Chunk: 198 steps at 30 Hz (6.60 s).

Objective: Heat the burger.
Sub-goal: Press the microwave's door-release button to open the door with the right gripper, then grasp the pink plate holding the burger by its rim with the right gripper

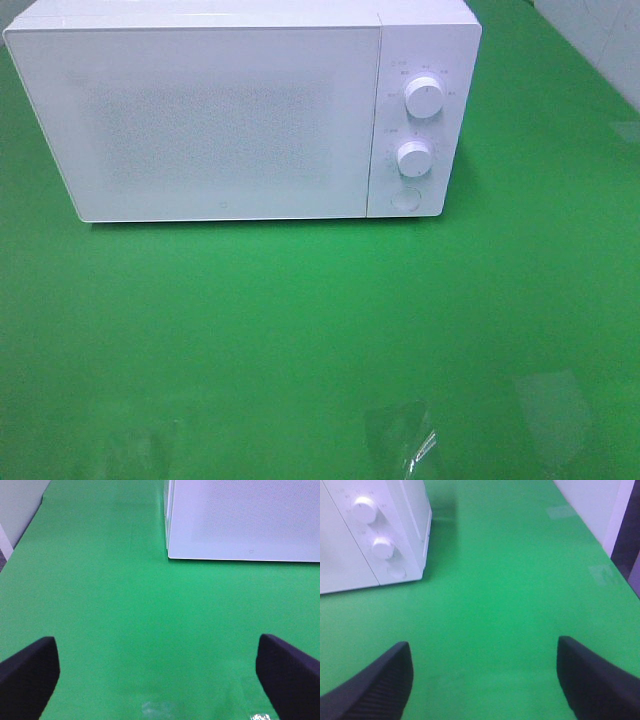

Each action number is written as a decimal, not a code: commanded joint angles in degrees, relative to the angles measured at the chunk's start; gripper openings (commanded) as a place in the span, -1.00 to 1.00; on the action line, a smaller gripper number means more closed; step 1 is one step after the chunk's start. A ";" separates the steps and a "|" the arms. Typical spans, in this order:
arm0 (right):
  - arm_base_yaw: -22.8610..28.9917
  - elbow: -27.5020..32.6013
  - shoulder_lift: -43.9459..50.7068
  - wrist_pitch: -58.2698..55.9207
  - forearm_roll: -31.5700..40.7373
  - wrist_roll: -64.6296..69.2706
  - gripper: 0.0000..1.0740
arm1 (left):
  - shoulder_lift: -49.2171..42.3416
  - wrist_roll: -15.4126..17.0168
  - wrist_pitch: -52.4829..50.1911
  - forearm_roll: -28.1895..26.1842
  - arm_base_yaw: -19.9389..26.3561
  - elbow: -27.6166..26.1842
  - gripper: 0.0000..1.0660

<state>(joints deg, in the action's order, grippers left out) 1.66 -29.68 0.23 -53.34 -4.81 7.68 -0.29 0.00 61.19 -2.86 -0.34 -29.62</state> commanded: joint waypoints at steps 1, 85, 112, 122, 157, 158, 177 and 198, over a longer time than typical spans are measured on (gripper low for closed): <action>-0.17 -1.20 -1.60 5.27 -0.40 -0.34 0.41 | -0.86 0.00 0.17 0.00 0.11 0.00 0.87; 42.74 9.05 -97.57 127.60 44.12 -12.26 0.41 | -0.86 0.00 0.17 0.00 0.11 0.00 0.87; 42.74 8.94 -98.38 117.06 45.72 68.98 -1.00 | -0.86 0.00 0.17 0.00 0.11 0.00 0.87; 41.42 3.55 -105.48 113.73 44.52 72.19 -1.00 | -0.86 0.00 0.17 0.00 0.11 0.00 0.87; 28.13 -17.76 -121.41 103.19 32.60 75.52 -1.00 | -0.86 0.00 0.17 0.00 0.11 0.00 0.87; 27.73 -18.51 -122.04 103.13 32.37 75.52 -1.00 | -0.86 0.00 0.17 0.00 0.11 0.00 0.87; 27.67 -19.42 -122.73 113.90 35.24 73.85 -1.00 | -0.86 0.00 0.17 0.00 0.11 0.00 0.87; 27.67 -28.07 -126.74 123.30 39.42 68.87 -1.00 | -0.86 0.00 0.17 0.00 0.11 0.00 0.87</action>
<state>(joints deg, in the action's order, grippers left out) 31.63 -52.94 -126.85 55.52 35.70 77.69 -0.29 0.00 61.19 -2.86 -0.34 -29.62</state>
